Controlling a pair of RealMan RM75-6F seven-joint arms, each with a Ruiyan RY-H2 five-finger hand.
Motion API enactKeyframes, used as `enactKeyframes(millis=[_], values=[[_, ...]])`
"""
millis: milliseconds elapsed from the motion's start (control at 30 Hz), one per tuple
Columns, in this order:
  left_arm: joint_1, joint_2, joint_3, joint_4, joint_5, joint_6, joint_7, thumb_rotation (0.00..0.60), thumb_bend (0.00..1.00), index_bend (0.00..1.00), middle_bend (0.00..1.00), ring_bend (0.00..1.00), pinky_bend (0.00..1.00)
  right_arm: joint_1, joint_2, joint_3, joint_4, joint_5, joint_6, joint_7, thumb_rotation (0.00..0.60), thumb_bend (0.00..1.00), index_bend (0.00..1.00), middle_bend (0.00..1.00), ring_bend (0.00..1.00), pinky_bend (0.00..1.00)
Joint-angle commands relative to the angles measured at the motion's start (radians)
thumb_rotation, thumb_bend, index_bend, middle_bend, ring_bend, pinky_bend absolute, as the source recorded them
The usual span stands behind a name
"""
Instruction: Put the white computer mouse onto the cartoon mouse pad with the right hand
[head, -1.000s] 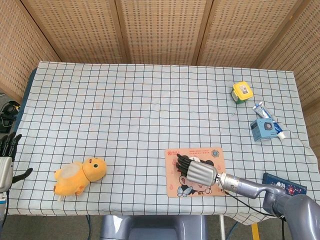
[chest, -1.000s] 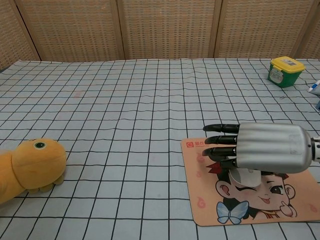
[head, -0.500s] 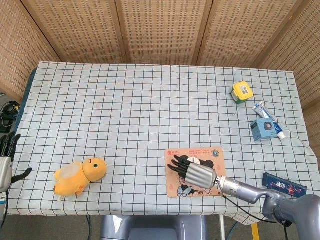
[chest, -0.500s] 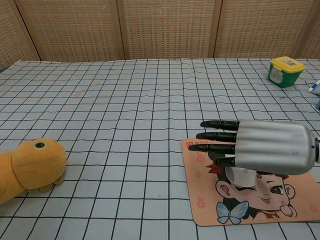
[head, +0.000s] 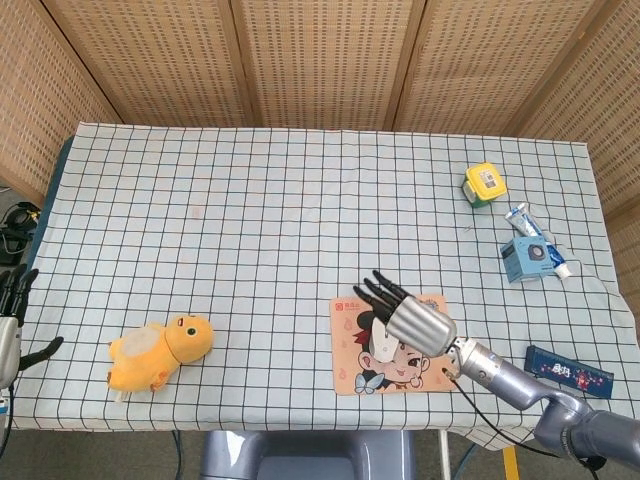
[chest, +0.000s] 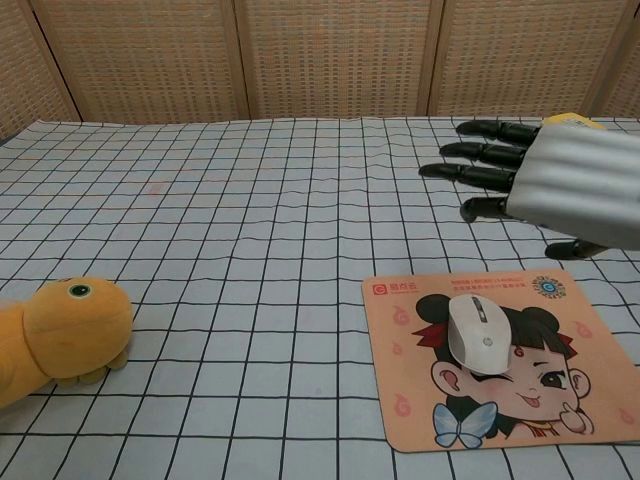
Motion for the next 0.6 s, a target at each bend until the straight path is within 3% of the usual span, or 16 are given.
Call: enactKeyframes(millis=[33,167,367,600], values=[[0.001,-0.001,0.002,0.000,0.004,0.001,0.001,0.600,0.00,0.00,0.00,0.00,0.00,-0.118,0.049,0.062,-0.109,0.155,0.076,0.060,0.600,0.20,0.33,0.06,0.00,0.00],[0.000,-0.005,0.005,0.000,0.013,0.005,0.001,0.600,0.00,0.00,0.00,0.00,0.00,-0.230,0.030,0.094,-0.115,0.265,0.184,0.272,0.600,0.19,0.29,0.05,0.00,0.00],[0.003,-0.019,0.015,0.011,0.031,0.012,0.005,0.600,0.00,0.00,0.00,0.00,0.00,-0.346,0.018,0.102,-0.082,0.328,0.286,0.450,0.600,0.18,0.24,0.03,0.00,0.00],[0.003,-0.028,0.029,0.020,0.044,0.005,0.016,0.600,0.00,0.00,0.00,0.00,0.00,-0.434,0.019,0.078,-0.061,0.335,0.332,0.519,0.600,0.18,0.19,0.01,0.00,0.00]])
